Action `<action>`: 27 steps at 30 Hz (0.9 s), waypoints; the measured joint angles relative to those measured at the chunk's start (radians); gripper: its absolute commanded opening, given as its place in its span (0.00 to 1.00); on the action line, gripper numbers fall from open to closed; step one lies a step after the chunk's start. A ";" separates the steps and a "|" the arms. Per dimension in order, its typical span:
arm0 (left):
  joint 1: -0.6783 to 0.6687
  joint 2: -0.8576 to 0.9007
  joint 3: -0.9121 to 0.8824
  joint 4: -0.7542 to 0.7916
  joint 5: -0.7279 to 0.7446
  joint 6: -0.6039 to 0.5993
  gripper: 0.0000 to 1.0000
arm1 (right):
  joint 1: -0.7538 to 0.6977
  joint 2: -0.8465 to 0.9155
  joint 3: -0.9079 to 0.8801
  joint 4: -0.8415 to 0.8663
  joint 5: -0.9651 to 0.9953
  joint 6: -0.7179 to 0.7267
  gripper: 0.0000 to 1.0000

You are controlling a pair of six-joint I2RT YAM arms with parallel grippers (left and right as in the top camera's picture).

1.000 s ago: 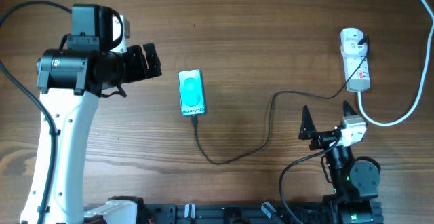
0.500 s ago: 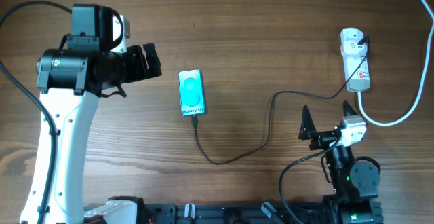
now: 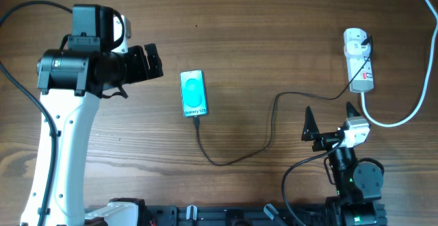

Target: Plug charger to phone and switch on socket

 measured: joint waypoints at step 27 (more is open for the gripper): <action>0.000 -0.874 -0.737 0.703 -0.094 0.000 1.00 | 0.000 -0.003 0.000 0.001 0.000 0.000 1.00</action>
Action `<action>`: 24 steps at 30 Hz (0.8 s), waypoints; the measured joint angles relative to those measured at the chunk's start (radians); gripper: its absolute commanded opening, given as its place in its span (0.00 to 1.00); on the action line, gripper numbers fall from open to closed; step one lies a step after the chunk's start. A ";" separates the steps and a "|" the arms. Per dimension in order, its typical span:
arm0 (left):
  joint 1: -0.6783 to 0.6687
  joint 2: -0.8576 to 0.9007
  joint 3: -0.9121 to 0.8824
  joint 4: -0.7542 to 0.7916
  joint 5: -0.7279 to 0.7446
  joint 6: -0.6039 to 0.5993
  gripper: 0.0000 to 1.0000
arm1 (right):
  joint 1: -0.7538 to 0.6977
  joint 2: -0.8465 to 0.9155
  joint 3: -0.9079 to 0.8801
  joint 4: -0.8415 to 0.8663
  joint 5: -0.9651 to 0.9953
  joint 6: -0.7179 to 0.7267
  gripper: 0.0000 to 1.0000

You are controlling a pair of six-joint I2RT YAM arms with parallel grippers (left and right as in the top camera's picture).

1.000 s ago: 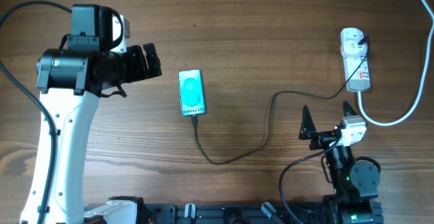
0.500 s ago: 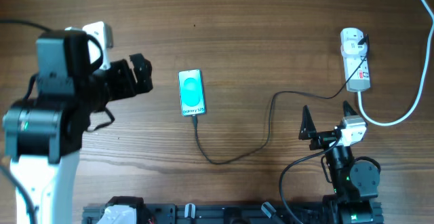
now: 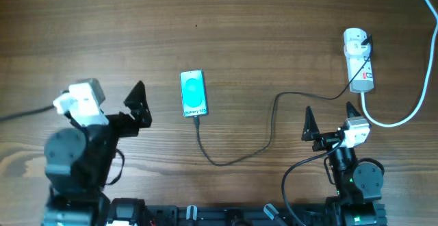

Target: Plug charger to phone and switch on socket

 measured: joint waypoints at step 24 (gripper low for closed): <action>0.000 -0.491 -0.748 0.503 -0.003 0.166 1.00 | 0.000 0.000 0.000 0.000 0.000 0.000 1.00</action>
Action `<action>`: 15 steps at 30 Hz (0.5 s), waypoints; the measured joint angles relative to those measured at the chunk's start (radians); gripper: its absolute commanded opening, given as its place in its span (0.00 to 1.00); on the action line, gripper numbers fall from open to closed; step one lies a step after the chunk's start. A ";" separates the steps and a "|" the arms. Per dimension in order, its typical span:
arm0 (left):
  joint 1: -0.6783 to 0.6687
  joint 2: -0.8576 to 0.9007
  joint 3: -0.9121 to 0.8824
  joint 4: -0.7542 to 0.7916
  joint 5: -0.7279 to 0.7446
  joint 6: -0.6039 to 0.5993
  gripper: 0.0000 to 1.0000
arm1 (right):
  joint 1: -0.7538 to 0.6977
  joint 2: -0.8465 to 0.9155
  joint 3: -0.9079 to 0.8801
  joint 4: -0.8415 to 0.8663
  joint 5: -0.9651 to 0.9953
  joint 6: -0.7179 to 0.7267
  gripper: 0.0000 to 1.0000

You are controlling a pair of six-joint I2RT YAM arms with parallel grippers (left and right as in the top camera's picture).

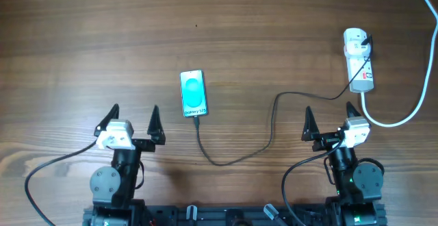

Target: Plug charger to phone and switch on socket

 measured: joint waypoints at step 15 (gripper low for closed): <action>0.010 -0.041 -0.058 -0.053 -0.007 0.007 1.00 | 0.000 0.000 0.000 0.000 0.000 0.000 1.00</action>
